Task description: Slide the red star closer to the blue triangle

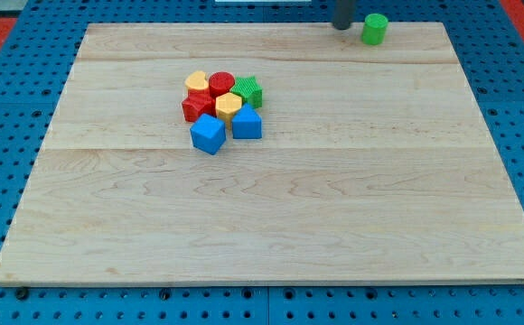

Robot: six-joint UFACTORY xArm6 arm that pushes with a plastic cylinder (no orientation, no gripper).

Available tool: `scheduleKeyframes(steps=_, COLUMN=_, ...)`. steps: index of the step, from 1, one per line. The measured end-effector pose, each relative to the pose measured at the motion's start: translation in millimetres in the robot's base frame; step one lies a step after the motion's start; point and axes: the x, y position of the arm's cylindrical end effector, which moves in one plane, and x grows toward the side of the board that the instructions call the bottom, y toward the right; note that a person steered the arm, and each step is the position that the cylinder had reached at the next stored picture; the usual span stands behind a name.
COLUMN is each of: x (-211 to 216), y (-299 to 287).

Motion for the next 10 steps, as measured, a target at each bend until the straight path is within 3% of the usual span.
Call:
scheduleKeyframes(steps=2, x=84, y=-197)
scheduleKeyframes(steps=3, x=124, y=-236)
scheduleKeyframes(steps=4, x=153, y=-184)
scheduleKeyframes(steps=5, x=179, y=-181)
scheduleKeyframes(steps=6, x=202, y=-213)
scheduleKeyframes(steps=8, x=206, y=-70)
scheduleKeyframes(steps=9, x=207, y=-36)
scheduleKeyframes(steps=10, x=227, y=-96)
